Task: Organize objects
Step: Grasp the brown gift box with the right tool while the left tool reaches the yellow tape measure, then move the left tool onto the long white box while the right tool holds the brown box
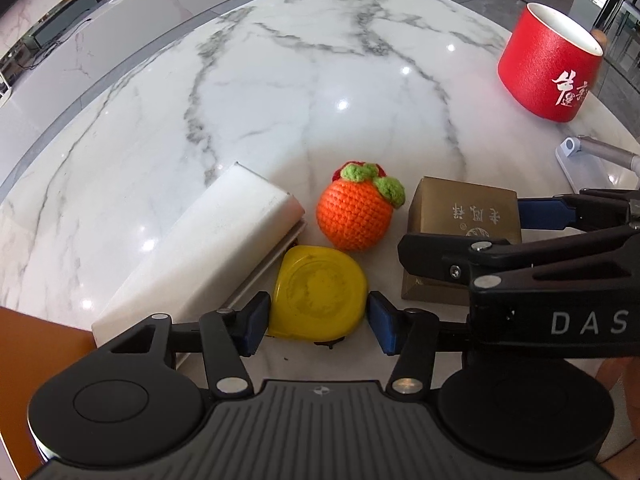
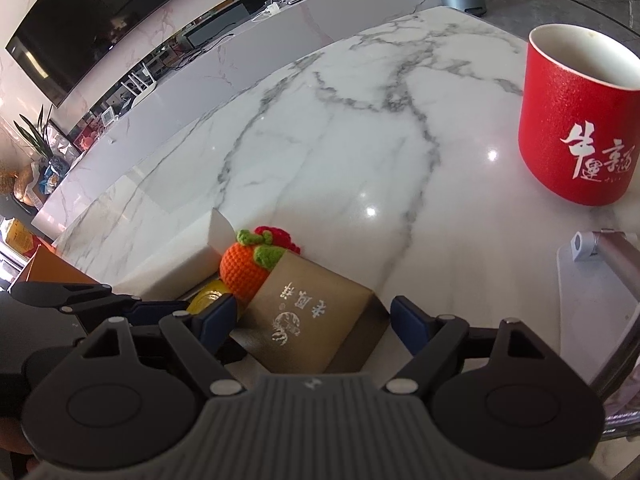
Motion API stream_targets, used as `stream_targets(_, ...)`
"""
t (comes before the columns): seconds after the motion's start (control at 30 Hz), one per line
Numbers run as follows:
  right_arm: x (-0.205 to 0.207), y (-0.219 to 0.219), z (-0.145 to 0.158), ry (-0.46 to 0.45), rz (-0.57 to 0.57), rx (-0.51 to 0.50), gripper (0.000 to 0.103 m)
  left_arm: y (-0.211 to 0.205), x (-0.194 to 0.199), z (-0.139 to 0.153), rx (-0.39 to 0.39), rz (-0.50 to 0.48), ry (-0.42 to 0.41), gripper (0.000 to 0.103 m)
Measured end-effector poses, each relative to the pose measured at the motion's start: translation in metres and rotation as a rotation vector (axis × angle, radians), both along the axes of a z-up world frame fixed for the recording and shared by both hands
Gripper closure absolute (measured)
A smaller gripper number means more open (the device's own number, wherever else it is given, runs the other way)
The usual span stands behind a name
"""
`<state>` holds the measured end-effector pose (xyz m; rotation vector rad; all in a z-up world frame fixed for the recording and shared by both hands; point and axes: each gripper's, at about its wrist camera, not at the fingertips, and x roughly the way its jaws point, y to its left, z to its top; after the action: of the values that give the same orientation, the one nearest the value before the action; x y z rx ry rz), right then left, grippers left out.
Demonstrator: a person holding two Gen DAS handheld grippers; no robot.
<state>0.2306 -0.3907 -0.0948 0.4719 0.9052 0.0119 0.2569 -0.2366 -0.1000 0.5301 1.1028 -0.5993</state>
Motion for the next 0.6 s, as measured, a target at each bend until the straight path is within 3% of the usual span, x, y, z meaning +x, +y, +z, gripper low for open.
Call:
stream_targets(0.27,-0.005,0.015,0.008,0.039,0.069,-0.06,0.02,0.002,-0.016,0.004,0.034,-0.02,0.064,0.042)
stream_targets(0.4,-0.007,0.02,0.009,0.044,0.1,-0.081,0.02,0.003,-0.019,0.005,0.048,-0.079,0.1,0.041)
stream_targets(0.6,-0.005,0.018,0.009,0.037,0.111,-0.088,0.022,0.006,-0.02,0.023,0.066,-0.174,0.063,0.032)
